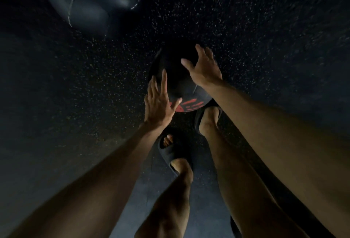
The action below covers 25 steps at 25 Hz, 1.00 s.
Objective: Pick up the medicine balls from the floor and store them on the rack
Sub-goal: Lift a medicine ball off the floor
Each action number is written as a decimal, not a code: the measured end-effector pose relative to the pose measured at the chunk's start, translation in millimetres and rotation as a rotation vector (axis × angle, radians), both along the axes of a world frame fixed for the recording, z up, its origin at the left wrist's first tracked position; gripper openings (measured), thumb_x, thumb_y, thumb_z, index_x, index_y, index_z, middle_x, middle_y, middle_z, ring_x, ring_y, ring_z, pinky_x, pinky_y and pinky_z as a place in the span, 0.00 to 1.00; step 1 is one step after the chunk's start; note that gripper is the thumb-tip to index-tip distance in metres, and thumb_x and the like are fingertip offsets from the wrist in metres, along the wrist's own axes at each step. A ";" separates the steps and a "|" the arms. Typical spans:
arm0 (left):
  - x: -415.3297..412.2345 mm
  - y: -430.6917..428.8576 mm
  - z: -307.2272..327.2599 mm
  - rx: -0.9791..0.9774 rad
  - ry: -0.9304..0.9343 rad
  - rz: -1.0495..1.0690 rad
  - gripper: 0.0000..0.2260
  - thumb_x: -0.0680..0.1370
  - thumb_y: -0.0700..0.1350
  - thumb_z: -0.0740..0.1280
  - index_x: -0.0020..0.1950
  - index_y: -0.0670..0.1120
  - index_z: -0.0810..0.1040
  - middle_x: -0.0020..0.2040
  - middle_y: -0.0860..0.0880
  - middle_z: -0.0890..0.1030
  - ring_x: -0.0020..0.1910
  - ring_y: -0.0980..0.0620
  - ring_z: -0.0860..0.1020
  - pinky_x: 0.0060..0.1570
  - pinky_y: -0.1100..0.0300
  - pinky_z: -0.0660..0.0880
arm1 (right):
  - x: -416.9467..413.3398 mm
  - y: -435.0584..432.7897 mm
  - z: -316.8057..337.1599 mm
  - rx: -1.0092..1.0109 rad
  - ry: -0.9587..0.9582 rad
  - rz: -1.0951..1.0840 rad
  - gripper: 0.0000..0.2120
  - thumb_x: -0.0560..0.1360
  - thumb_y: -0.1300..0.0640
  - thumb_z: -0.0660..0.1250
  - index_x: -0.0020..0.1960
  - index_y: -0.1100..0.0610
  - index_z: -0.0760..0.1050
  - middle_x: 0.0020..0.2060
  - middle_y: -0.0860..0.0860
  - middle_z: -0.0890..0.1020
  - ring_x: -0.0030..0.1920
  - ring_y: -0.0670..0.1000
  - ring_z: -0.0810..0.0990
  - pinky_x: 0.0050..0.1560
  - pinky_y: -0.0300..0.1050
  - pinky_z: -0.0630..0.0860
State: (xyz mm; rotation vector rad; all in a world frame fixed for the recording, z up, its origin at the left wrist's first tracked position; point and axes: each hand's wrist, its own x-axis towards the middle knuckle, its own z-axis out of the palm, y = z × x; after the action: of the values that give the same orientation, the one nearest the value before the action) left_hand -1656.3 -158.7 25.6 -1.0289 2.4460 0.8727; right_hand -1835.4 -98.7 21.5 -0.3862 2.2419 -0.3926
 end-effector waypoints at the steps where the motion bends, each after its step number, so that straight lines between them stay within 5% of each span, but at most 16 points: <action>1: -13.2 -11.6 -4.4 -0.009 0.004 0.023 0.45 0.77 0.62 0.67 0.82 0.52 0.43 0.79 0.36 0.54 0.77 0.37 0.58 0.69 0.38 0.66 | -10.7 -13.4 -4.9 -0.017 0.009 -0.035 0.35 0.80 0.37 0.59 0.81 0.49 0.54 0.79 0.55 0.58 0.75 0.61 0.64 0.72 0.58 0.65; 5: -81.5 -65.7 -6.6 0.000 -0.041 -0.017 0.41 0.77 0.67 0.63 0.82 0.55 0.46 0.78 0.38 0.59 0.74 0.36 0.62 0.67 0.37 0.69 | -25.5 -22.1 -5.1 -0.080 0.145 -0.031 0.31 0.82 0.41 0.56 0.81 0.52 0.55 0.76 0.59 0.64 0.73 0.61 0.66 0.72 0.59 0.65; 11: -195.4 -103.6 -11.7 0.025 0.003 0.229 0.32 0.79 0.62 0.62 0.79 0.50 0.60 0.73 0.39 0.65 0.71 0.39 0.66 0.67 0.44 0.69 | -54.2 11.8 -7.5 -0.174 0.176 0.124 0.40 0.80 0.34 0.58 0.83 0.51 0.46 0.81 0.60 0.47 0.81 0.61 0.47 0.79 0.60 0.53; 14: -214.4 -91.1 -6.2 -0.060 0.091 0.314 0.29 0.81 0.58 0.62 0.79 0.48 0.61 0.73 0.39 0.65 0.70 0.40 0.67 0.66 0.44 0.70 | -99.5 -2.6 -13.1 -0.184 0.164 0.123 0.41 0.78 0.31 0.57 0.82 0.49 0.49 0.81 0.58 0.52 0.80 0.61 0.53 0.76 0.63 0.61; 20: -195.5 -67.6 -1.4 -0.188 0.072 0.018 0.36 0.79 0.60 0.65 0.82 0.54 0.52 0.81 0.37 0.52 0.78 0.37 0.55 0.72 0.38 0.61 | -167.4 -61.0 -7.3 -0.122 0.102 -0.089 0.32 0.80 0.38 0.60 0.79 0.50 0.59 0.74 0.58 0.65 0.73 0.61 0.65 0.71 0.60 0.67; 25: -249.3 -112.8 -2.1 -0.155 0.018 0.144 0.33 0.80 0.60 0.64 0.81 0.59 0.53 0.80 0.39 0.56 0.77 0.38 0.59 0.67 0.40 0.68 | -163.6 -52.2 -3.1 -0.231 0.157 0.056 0.33 0.80 0.46 0.64 0.81 0.49 0.54 0.79 0.58 0.57 0.77 0.62 0.59 0.72 0.63 0.68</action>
State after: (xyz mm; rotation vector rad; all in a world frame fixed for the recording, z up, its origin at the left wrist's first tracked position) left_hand -1905.6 -271.5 23.5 -1.2709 2.5118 0.7480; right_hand -1998.9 -150.9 18.4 -0.6186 2.3375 -0.6128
